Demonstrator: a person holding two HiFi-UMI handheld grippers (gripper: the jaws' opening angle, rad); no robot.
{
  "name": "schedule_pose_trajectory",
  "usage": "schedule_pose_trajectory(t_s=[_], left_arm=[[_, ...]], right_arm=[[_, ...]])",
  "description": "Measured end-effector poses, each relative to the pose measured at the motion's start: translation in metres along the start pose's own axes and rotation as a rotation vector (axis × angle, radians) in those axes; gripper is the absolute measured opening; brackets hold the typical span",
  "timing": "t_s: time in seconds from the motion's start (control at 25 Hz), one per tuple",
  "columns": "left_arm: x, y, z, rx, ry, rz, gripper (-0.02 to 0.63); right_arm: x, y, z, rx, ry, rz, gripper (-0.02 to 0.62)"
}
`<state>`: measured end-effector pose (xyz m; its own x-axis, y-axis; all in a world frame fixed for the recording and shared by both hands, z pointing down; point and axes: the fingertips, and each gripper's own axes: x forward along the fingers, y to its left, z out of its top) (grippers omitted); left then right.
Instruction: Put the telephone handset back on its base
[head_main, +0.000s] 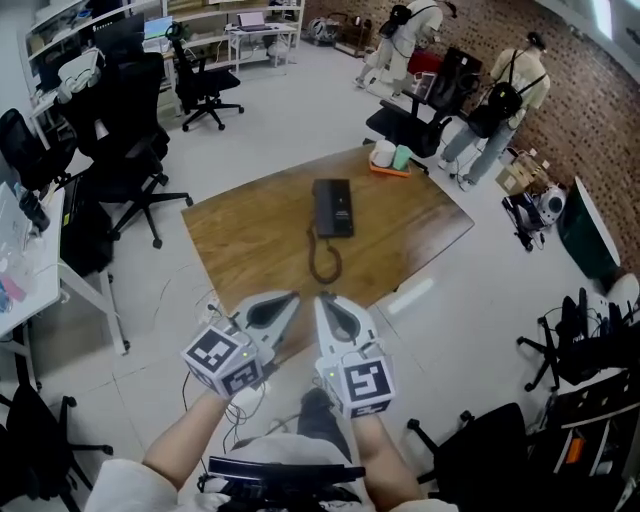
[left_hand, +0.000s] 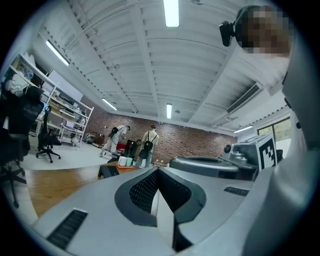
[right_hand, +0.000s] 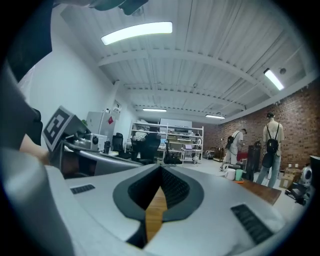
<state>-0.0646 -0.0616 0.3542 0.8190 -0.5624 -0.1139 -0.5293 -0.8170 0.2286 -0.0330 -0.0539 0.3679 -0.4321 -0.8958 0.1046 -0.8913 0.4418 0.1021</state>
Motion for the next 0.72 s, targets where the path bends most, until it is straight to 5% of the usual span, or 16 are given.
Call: schedule_pose_trajectory(t_s=[0.72], left_arm=[[-0.015, -0.027, 0.001, 0.092, -0.049, 0.052, 0.005]], right_arm=[[-0.034, 0.007, -0.010, -0.022, 0.002, -0.033, 0.000]])
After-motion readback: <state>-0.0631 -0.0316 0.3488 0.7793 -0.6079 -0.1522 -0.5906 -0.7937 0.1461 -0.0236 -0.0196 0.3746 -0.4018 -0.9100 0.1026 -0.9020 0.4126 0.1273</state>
